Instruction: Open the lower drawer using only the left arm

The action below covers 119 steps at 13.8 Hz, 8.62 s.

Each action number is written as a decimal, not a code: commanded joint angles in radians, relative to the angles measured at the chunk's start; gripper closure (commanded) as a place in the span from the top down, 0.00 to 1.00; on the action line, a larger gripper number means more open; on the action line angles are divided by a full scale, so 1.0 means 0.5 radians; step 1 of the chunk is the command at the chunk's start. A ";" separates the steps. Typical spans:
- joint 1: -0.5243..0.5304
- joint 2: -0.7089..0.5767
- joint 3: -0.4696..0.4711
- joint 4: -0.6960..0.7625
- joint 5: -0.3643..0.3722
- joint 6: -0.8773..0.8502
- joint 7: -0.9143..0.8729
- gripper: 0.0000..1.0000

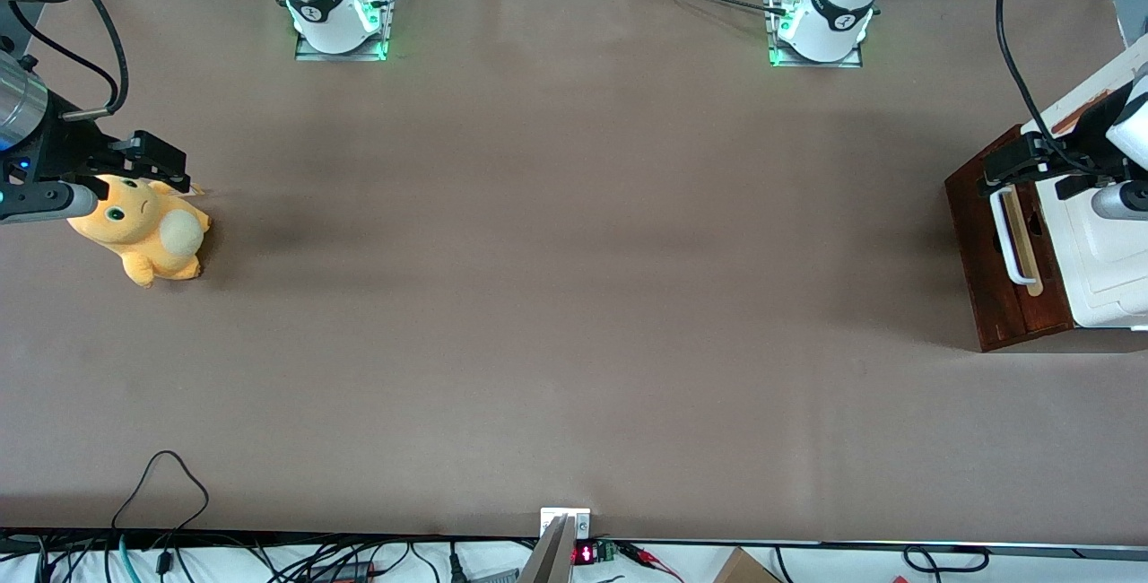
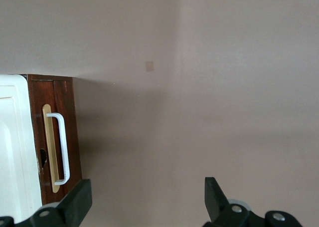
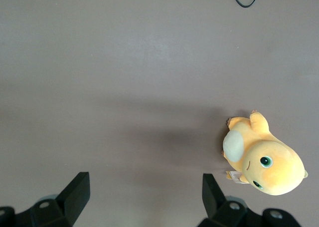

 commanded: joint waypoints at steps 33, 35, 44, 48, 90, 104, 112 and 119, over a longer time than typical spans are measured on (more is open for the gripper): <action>-0.071 0.189 -0.207 -0.360 1.098 -0.136 -0.152 1.00; -0.127 0.275 -0.223 -0.486 1.282 -0.142 -0.298 1.00; -0.259 0.603 -0.256 -0.845 1.951 -0.261 -0.882 1.00; -0.363 0.787 -0.256 -0.959 2.176 -0.378 -1.284 1.00; -0.234 1.008 -0.253 -1.002 2.688 -0.372 -1.560 1.00; -0.179 1.085 -0.253 -0.996 2.725 -0.381 -1.603 1.00; -0.158 1.149 -0.256 -0.996 2.728 -0.384 -1.625 1.00; -0.096 1.140 -0.256 -0.980 2.728 -0.369 -1.594 1.00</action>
